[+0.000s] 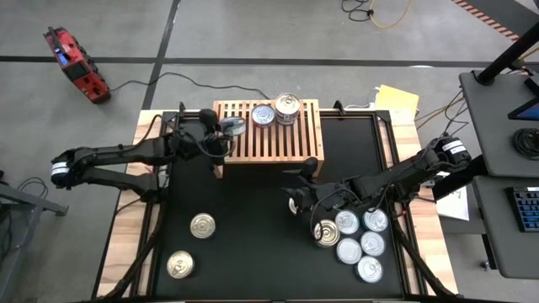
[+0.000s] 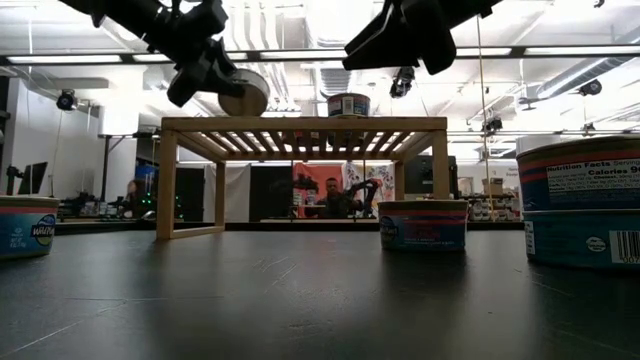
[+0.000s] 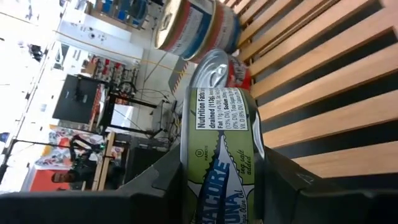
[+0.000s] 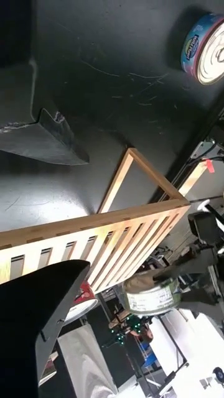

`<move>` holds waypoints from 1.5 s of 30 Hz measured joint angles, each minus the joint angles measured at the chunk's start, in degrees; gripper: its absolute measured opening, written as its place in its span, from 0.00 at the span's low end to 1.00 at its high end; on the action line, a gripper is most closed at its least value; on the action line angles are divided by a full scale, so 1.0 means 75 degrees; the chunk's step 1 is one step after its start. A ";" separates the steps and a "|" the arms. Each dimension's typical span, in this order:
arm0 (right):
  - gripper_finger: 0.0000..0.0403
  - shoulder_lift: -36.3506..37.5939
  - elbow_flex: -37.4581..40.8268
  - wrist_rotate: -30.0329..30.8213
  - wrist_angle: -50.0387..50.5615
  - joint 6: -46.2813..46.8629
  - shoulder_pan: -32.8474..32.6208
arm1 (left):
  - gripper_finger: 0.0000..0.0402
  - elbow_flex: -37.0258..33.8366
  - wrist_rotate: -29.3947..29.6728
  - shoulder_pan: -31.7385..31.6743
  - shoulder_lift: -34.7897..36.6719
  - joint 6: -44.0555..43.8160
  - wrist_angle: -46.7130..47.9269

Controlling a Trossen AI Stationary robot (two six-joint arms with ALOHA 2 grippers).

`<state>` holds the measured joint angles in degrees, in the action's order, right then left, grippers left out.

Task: Stack canned seafood by type on shelf
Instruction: Put the green tuna can on the shelf

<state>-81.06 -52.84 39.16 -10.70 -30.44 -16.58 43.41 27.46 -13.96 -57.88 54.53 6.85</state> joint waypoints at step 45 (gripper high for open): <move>0.62 0.0000 0.0006 0.0000 0.0144 0.0286 0.0000 | 0.61 0.0508 0.0519 -0.0332 -0.1178 -0.0770 -0.0041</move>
<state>-81.06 -52.80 39.16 -9.62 -28.29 -16.58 47.22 31.36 -16.45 -66.72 48.76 6.55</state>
